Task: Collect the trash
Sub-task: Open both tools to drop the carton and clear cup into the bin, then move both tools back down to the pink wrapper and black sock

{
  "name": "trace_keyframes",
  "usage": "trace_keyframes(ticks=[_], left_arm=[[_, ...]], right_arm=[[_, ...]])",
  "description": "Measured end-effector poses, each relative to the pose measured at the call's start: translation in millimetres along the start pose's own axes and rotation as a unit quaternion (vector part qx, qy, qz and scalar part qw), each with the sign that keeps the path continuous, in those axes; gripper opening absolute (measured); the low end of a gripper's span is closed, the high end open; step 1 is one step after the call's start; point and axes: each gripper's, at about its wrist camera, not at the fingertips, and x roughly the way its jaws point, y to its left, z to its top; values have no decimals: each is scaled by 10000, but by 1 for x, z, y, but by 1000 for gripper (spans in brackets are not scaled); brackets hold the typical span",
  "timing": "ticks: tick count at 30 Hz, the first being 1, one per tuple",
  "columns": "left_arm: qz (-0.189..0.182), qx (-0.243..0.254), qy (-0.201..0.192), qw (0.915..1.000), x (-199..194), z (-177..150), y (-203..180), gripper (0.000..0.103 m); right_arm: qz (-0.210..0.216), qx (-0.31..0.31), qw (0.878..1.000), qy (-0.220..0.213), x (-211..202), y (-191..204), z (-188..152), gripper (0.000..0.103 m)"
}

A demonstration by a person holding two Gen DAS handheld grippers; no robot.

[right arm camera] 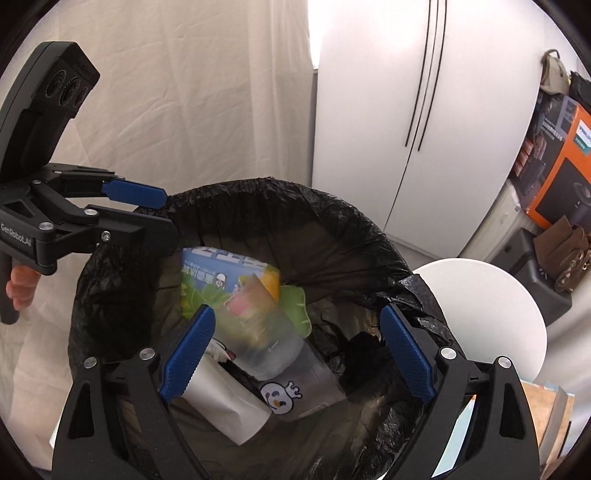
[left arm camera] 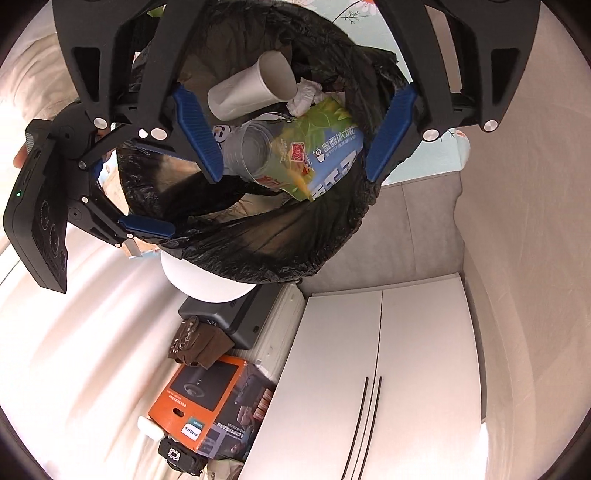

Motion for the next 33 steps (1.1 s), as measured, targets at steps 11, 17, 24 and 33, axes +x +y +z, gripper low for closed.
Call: trace_keyframes(ticks=[11,17,24,33], left_arm=[[645,-265,-543,9961,-63,-32,-18,97],[837,-590,-545,9932,-77,-73,-28,97],[1081,-747,-276,9909,-78,-120,-42,97],[1111,-733,-49,9911,-64,-170,-71,97]], right_arm=[[-6,175,9988,-449,-66,-7,-19,89],[103,237,9984,-495,-91,-10,-46,89],[179,318,9987,-365,-99,-13,-80,89],[254,264,9993,-16,-104,-12,-133,89]])
